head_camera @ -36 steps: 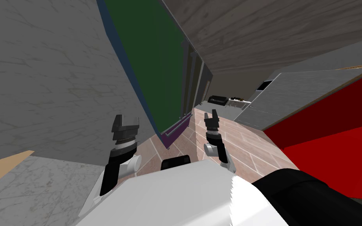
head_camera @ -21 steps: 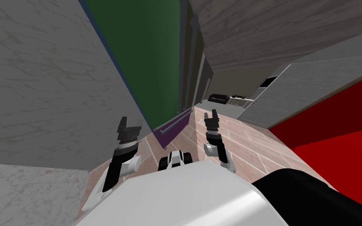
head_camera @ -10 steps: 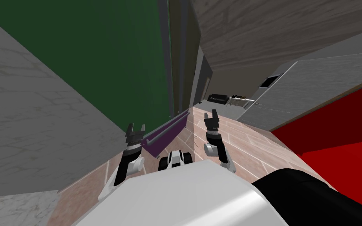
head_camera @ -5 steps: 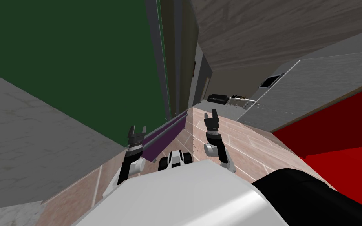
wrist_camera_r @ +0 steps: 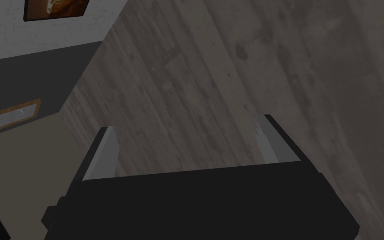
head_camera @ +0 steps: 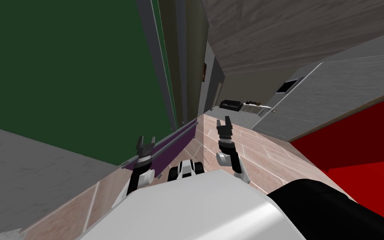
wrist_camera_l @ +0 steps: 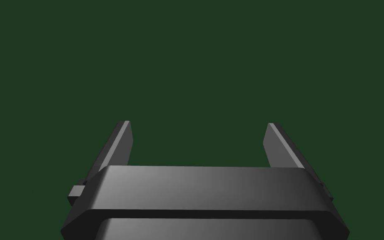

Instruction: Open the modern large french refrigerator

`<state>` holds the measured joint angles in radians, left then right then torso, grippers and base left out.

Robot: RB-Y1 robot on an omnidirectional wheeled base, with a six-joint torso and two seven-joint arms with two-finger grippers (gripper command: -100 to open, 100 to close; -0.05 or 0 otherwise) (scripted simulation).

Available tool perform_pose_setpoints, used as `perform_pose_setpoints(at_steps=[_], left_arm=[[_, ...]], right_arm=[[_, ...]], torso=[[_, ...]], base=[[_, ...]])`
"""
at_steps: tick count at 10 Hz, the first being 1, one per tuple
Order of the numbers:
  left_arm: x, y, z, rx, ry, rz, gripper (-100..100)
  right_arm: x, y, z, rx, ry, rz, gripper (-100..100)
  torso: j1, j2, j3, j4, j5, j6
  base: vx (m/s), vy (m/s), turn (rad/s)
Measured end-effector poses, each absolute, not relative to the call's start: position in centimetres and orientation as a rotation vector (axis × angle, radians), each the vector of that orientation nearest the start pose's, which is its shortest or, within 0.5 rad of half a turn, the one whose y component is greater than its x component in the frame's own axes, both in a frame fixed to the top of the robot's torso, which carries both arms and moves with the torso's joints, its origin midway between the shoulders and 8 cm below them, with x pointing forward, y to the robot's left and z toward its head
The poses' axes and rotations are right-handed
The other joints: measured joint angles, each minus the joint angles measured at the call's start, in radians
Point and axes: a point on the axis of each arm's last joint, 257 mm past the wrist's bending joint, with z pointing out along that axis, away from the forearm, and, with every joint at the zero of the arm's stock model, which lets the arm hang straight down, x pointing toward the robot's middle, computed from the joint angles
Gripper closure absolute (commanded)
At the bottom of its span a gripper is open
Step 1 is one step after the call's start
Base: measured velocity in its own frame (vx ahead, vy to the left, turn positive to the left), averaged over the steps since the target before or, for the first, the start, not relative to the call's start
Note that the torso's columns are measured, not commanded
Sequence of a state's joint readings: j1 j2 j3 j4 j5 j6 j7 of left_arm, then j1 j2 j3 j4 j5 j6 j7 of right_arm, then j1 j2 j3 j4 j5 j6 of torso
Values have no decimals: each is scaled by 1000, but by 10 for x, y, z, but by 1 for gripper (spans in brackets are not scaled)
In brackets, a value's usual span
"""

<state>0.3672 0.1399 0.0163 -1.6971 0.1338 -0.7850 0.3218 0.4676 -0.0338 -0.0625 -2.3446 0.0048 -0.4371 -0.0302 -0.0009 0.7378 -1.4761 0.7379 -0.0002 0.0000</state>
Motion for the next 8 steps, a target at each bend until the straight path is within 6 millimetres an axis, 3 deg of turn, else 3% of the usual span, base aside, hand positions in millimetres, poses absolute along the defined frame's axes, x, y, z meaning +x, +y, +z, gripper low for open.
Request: perform_pose_setpoints(at_steps=[8], left_arm=[[386, 326, -201, -1107, 561, -1616, -100]], right_arm=[[340, -290, 53, 608, 608, 1284, 0]], torso=[[2, 2, 1, 1, 0, 0]], base=[[125, -135, -7]])
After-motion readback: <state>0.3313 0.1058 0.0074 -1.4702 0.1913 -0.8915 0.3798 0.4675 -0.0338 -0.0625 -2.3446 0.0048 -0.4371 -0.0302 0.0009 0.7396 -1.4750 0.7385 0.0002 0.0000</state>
